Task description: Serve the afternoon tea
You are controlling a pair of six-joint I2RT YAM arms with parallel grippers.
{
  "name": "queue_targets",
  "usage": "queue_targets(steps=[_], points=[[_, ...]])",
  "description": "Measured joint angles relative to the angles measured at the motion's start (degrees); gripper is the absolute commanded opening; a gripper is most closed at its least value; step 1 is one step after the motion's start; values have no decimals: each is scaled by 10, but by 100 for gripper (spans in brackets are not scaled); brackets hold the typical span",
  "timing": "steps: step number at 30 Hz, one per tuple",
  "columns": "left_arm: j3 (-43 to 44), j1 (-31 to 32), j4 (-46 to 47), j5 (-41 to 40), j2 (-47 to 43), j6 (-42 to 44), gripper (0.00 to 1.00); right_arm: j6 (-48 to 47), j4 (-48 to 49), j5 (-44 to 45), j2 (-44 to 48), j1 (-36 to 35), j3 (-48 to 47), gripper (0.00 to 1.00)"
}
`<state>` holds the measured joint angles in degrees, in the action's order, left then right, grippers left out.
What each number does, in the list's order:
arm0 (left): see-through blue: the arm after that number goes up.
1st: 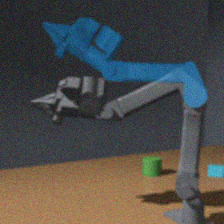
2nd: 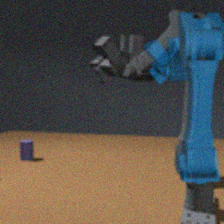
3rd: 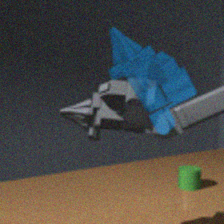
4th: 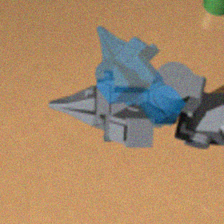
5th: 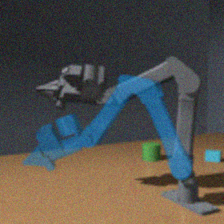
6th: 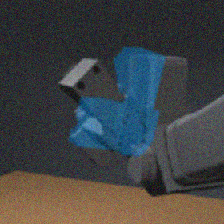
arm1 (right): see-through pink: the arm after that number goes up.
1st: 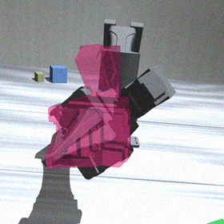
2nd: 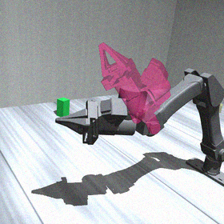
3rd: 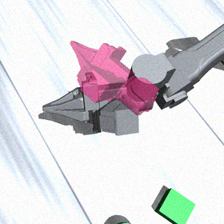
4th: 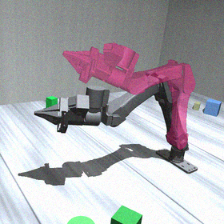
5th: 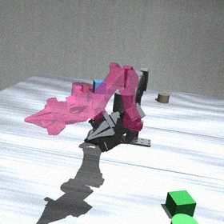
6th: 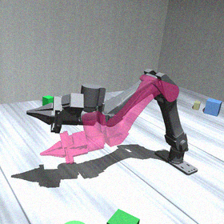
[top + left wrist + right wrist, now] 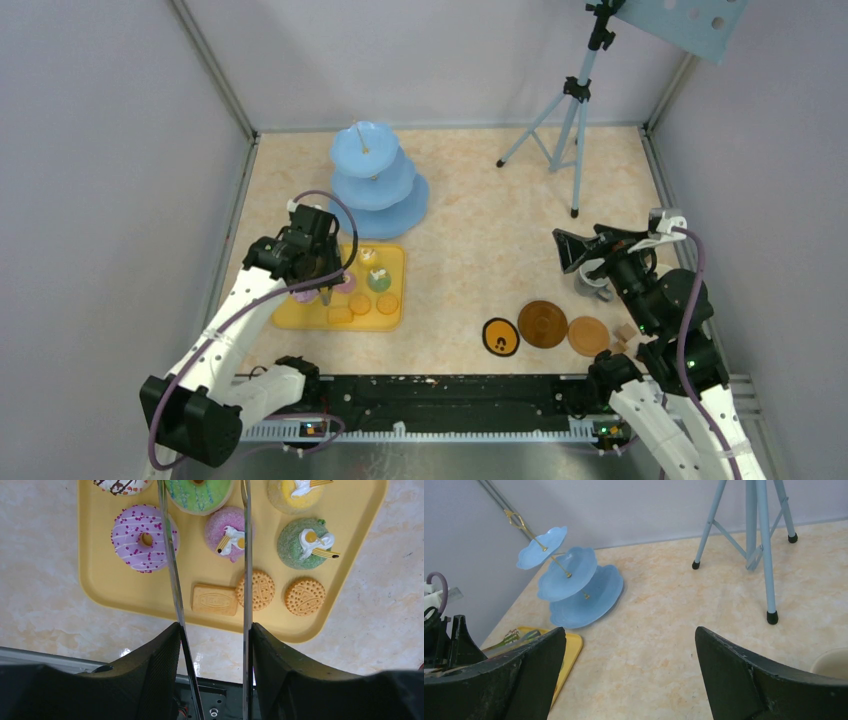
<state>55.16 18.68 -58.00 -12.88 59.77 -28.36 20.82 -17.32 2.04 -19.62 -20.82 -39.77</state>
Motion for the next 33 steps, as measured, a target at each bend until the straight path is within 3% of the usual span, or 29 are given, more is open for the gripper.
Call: queue_targets(steps=[15, 25, 33], points=[[-1, -2, 2, 0, 0, 2, 43, 0, 0, 0, 0, 0, 0, 99], [-1, -2, 11, 1, -48, 11, 41, 2, 2, -2, 0, 0, 0, 99], [-2, -2, 86, 28, -56, 33, 40, 9, 17, -14, -8, 0, 0, 98]])
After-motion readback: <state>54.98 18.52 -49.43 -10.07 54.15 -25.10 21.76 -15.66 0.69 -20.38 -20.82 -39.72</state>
